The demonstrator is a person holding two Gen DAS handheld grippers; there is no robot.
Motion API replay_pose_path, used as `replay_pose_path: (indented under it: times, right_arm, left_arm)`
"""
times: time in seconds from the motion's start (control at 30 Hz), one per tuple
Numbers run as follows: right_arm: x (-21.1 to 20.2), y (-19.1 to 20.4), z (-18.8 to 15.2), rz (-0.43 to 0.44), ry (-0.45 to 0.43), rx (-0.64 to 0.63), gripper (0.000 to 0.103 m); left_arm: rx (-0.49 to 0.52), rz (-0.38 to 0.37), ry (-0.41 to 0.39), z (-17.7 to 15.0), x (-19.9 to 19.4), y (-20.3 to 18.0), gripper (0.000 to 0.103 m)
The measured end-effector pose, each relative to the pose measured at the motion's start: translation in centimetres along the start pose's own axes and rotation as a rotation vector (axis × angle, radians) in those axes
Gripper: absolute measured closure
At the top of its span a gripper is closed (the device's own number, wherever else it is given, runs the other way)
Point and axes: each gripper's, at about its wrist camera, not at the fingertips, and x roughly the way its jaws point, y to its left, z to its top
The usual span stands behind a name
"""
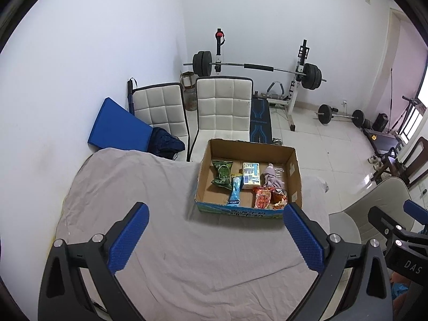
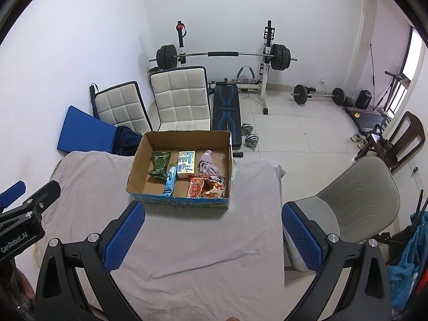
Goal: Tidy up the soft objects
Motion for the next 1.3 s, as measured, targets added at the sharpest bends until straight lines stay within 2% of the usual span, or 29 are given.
replay_pose_path:
  times: [1.3]
  right_arm:
    - [0.08,0.18,0.45,-0.017,-0.012,-0.019,0.000]
  left_arm:
    - [0.020,-0.010,0.011,0.41,0.64,-0.77,0.000]
